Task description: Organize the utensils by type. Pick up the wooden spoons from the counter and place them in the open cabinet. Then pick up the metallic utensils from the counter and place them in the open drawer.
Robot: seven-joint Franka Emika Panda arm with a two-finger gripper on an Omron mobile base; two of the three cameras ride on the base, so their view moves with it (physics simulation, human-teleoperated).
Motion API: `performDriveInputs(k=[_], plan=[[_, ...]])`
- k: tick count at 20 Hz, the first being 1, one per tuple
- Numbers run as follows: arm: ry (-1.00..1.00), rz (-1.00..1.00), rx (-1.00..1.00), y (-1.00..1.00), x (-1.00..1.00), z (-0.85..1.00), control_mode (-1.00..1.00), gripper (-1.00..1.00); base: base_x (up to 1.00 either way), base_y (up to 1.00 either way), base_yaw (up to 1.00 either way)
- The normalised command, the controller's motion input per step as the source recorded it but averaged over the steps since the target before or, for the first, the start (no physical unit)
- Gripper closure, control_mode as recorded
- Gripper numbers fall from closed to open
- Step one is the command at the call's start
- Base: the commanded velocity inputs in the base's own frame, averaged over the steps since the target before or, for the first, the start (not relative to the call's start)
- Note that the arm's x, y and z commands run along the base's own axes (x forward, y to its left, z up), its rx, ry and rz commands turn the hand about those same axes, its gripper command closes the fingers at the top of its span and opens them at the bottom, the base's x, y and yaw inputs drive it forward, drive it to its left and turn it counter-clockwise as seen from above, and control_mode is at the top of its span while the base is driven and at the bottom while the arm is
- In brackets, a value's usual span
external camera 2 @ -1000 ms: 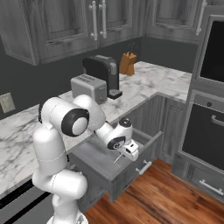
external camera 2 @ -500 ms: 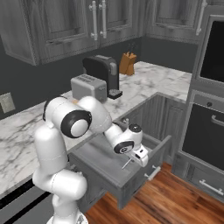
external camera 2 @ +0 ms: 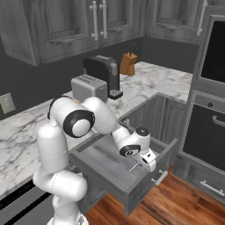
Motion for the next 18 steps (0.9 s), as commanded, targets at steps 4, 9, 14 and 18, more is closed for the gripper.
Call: performDriveInputs(k=[4, 9, 14, 18], plan=[[0.0, 0.01, 0.0, -0.44, -0.46, -0.04, -1.0, 1.0, 0.0, 0.0, 0.0], [0.0, 0.07, 0.0, -0.04, -0.27, 0.0, -1.0, 1.0, 0.0, 0.0, 0.0], [0.0, 0.07, 0.0, -0.05, -0.17, 0.0, -1.0, 1.0, 0.0, 0.0, 0.0], [0.02, 0.06, 0.0, 0.16, 0.0, 0.24, -1.0, 1.0, 0.0, 0.0, 0.0]])
